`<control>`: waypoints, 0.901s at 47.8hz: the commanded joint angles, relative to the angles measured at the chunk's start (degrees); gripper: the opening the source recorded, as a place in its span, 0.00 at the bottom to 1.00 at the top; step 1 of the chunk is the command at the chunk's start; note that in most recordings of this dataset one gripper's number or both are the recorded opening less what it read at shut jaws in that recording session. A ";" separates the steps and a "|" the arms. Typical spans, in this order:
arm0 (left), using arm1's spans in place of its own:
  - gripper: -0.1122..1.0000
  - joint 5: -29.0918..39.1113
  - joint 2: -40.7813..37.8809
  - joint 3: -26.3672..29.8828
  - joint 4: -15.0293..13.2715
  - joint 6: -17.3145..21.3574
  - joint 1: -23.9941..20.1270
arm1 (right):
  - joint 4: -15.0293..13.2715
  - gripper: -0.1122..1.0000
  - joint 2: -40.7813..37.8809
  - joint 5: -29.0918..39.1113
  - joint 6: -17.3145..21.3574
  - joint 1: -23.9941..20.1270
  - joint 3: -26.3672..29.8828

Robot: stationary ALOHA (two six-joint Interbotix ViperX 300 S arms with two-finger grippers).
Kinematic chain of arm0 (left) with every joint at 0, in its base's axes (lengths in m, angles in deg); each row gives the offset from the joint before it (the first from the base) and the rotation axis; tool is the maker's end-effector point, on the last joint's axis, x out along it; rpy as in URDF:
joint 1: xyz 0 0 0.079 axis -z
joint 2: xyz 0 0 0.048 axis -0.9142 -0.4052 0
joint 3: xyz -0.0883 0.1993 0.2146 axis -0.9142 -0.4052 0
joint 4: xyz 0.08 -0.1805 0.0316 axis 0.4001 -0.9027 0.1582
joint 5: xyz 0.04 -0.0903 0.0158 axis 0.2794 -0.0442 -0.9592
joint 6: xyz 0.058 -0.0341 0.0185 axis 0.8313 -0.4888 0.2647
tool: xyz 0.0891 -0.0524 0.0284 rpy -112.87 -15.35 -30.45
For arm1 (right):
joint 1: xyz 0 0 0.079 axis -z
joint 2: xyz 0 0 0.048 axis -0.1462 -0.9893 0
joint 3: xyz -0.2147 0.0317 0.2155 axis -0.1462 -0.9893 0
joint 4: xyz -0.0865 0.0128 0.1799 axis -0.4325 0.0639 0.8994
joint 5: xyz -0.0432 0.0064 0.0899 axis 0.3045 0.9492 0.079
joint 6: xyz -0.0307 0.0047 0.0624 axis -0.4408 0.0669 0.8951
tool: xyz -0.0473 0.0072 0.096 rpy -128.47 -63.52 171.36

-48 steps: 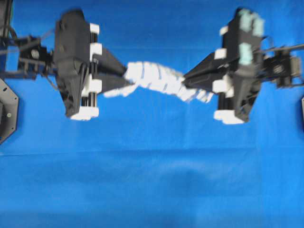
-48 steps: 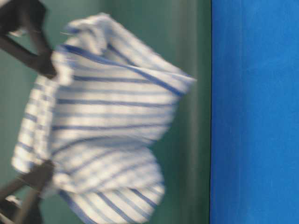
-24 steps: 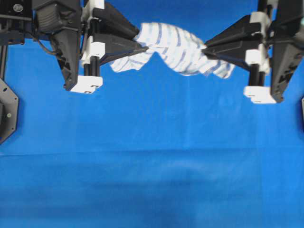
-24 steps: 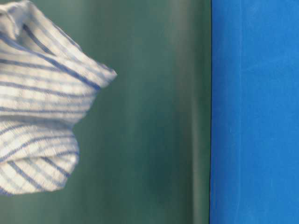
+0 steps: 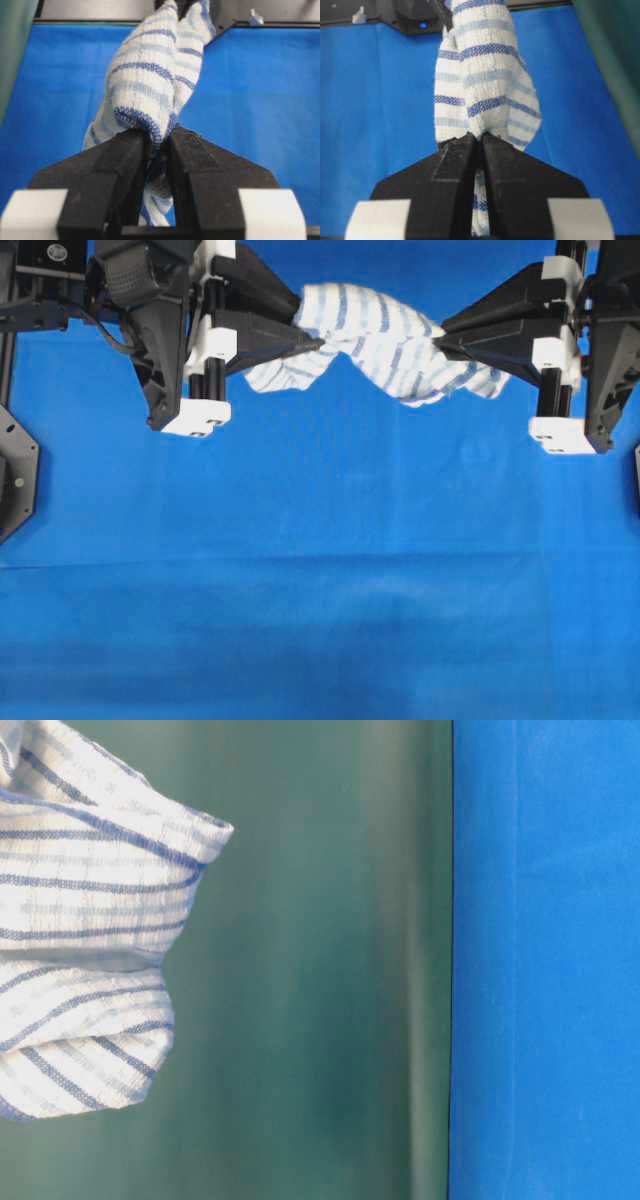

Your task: Lift the towel with both arms.

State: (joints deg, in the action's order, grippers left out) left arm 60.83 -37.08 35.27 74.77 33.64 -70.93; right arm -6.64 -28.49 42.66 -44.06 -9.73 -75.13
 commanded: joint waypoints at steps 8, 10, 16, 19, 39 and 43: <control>0.54 -0.88 0.88 0.88 0.09 -0.18 0.70 | -0.26 0.33 0.62 -0.44 -1.32 0.09 1.14; 0.66 -1.14 0.88 0.88 0.09 -0.18 0.79 | -0.44 0.45 0.53 -0.44 -1.49 0.09 1.14; 0.92 -1.23 0.88 0.62 0.09 -0.09 1.32 | -1.67 0.71 0.44 -0.18 -1.23 0.09 0.97; 0.93 -1.23 0.97 0.35 0.09 0.00 1.49 | -2.11 0.69 0.35 -0.18 -1.05 0.09 0.97; 0.92 -4.22 -0.35 -7.82 0.09 -0.09 4.13 | -1.85 0.68 -2.02 -3.69 1.23 0.09 -5.89; 0.92 -7.21 -1.23 -10.81 0.09 -0.18 4.13 | -1.85 0.68 -2.81 -5.98 2.29 0.09 -8.61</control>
State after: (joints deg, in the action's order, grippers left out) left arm 56.17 -38.13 25.69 74.77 33.55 -66.88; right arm -8.40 -31.04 38.80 -42.48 -9.73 -82.60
